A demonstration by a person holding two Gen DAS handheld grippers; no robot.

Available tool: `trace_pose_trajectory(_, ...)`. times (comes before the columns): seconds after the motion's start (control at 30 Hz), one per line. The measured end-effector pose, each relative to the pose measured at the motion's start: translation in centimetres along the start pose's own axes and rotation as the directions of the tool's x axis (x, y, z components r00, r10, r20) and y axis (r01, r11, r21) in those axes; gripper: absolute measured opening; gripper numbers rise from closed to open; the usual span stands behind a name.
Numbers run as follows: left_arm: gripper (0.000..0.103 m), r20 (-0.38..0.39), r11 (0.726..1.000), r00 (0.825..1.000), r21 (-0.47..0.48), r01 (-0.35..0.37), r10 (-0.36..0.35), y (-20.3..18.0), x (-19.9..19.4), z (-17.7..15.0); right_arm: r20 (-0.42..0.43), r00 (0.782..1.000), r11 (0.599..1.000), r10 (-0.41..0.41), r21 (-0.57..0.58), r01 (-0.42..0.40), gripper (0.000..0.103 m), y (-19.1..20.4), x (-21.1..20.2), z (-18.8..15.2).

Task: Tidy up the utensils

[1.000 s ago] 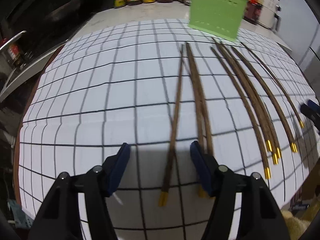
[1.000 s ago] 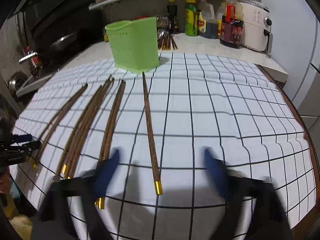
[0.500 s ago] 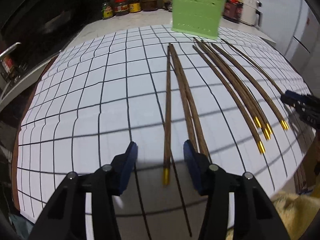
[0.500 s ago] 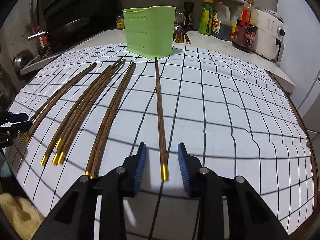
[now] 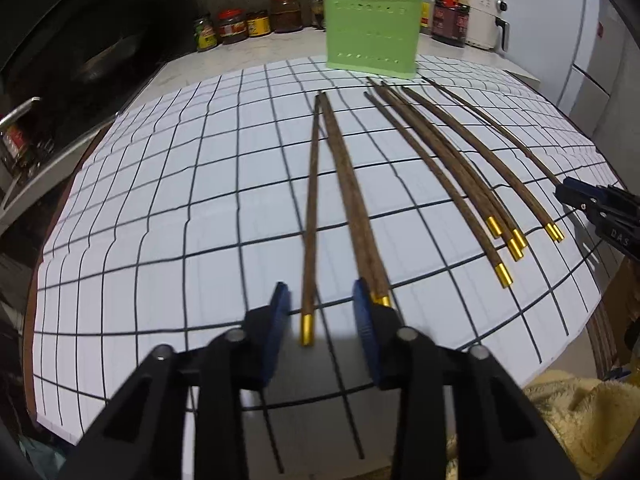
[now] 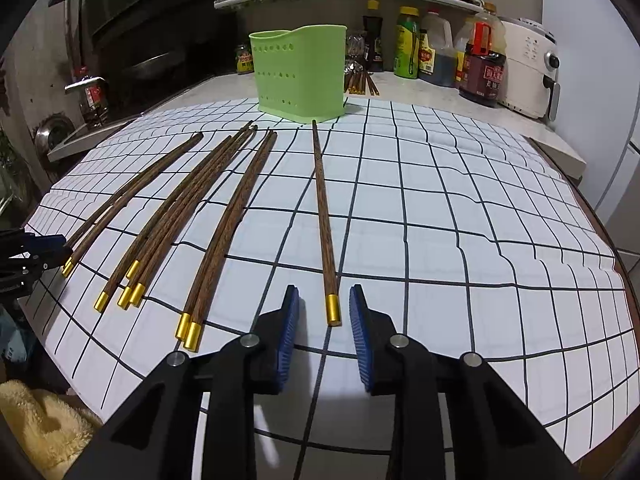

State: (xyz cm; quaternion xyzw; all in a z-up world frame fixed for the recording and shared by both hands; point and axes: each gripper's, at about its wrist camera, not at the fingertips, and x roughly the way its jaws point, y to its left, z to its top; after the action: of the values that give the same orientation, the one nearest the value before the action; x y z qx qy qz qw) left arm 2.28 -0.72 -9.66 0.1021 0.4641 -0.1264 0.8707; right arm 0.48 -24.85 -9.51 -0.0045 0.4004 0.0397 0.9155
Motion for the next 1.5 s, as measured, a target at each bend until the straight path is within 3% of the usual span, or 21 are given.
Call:
trace_pose_trajectory(0.1, 0.021, 0.011, 1.000, 1.000, -0.013, -0.013, 0.013, 0.1, 0.3, 0.3, 0.017, 1.000, 1.000, 0.012, 0.009, -0.012, 0.022, -0.1, 0.0, -0.2)
trace_pose_trajectory(0.2, 0.007, 0.018, 0.999, 0.999, -0.027, -0.030, 0.031, 0.6, 0.3, 0.4, 0.025, 1.000, 0.999, 0.019, 0.035, -0.019, 0.008, -0.6, 0.0, -0.3)
trace_pose_trajectory(0.4, 0.007, 0.046, 0.995, 0.999, -0.100, 0.021, -0.016, 2.0, 0.2, 1.0, 0.045, 0.999, 0.998, 0.029, 0.057, -0.032, 0.007, -0.4, -0.1, 0.3)
trace_pose_trajectory(0.57, 0.007, 0.176, 0.992, 0.984, -0.119, 0.039, -0.018, 3.0, -3.3, 2.3, 0.117, 0.992, 0.996, 0.048, 0.071, -0.056, 0.007, -0.1, -3.4, 1.8)
trace_pose_trajectory(0.67, 0.007, 0.282, 0.992, 0.959, -0.116, 0.051, -0.017, 3.6, -6.2, 3.4, 0.184, 0.982, 0.995, 0.051, 0.076, -0.066, 0.007, 0.0, -6.2, 3.1)
trace_pose_trajectory(0.9, 0.007, 0.501, 0.991, 0.865, -0.095, 0.098, -0.038, 4.4, -13.0, 6.8, 0.334, 0.941, 0.990, 0.062, 0.100, -0.101, 0.007, -0.4, -11.9, 7.8)
trace_pose_trajectory(1.0, 0.007, 0.531, 0.993, 0.847, -0.084, 0.087, -0.030, 4.3, -13.9, 8.2, 0.367, 0.929, 0.993, 0.043, 0.089, -0.081, 0.007, -0.2, -13.0, 10.4)
trace_pose_trajectory(1.2, 0.007, 0.521, 0.993, 0.853, -0.092, 0.075, -0.017, 4.4, -13.2, 9.5, 0.383, 0.923, 0.997, 0.030, 0.048, -0.053, 0.007, 0.5, -13.7, 14.7)
trace_pose_trajectory(1.43, 0.007, 0.523, 0.995, 0.852, -0.093, 0.028, 0.025, 4.3, -13.1, 8.9, 0.362, 0.932, 1.000, 0.016, -0.002, -0.017, 0.007, 1.8, -12.5, 15.7)
trace_pose_trajectory(1.5, 0.007, 0.498, 0.996, 0.866, -0.091, 0.003, 0.043, 4.1, -13.1, 8.6, 0.328, 0.945, 1.000, 0.011, -0.009, -0.009, 0.007, 1.9, -11.6, 15.3)
